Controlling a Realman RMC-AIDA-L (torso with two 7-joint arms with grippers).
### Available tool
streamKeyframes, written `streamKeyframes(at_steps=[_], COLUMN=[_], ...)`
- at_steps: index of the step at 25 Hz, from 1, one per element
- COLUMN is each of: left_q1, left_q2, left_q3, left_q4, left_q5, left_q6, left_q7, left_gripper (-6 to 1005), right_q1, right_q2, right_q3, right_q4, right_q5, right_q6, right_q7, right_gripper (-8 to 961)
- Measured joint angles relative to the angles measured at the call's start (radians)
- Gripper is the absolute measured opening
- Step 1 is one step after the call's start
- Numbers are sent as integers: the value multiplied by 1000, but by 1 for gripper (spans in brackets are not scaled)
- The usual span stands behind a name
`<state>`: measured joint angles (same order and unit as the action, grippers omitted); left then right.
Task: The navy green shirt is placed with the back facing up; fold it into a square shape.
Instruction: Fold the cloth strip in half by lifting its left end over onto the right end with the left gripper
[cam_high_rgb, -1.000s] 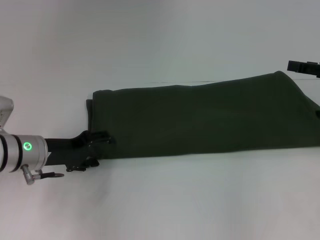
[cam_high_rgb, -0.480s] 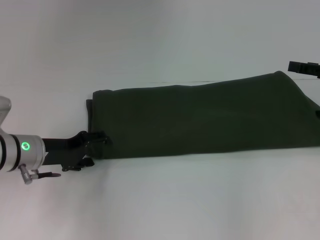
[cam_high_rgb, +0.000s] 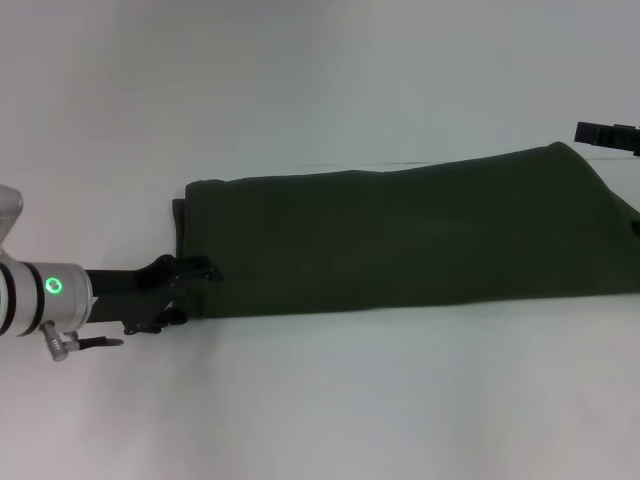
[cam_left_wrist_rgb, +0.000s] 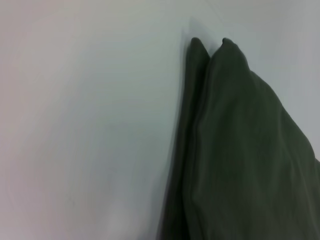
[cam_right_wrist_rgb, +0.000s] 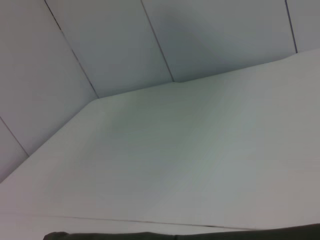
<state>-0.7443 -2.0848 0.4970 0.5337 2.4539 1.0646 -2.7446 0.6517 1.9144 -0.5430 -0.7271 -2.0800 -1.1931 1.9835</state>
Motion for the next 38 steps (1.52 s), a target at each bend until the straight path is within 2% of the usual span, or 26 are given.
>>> streamKeyframes(at_steps=[13, 25, 32, 38], left_q1=[-23, -27, -16, -14], left_q2=[-6, -3, -4, -5], left_q3=[2, 1, -1, 1], left_q4=[-8, -2, 1, 2], left_q5=[-3, -3, -2, 0], left_q6=[-8, -7, -14, -16], left_q7=[4, 34, 137, 152], left_gripper=[875, 875, 772, 548], right_q1=[-1, -6, -6, -6], right_q2=[0, 0, 0, 0], right_q3=[0, 0, 0, 0], right_q4=[0, 0, 0, 0], right_q5=[0, 2, 2, 8], right_q6=[-2, -2, -2, -2], right_q7=[0, 0, 0, -1], right_gripper=[774, 774, 774, 773])
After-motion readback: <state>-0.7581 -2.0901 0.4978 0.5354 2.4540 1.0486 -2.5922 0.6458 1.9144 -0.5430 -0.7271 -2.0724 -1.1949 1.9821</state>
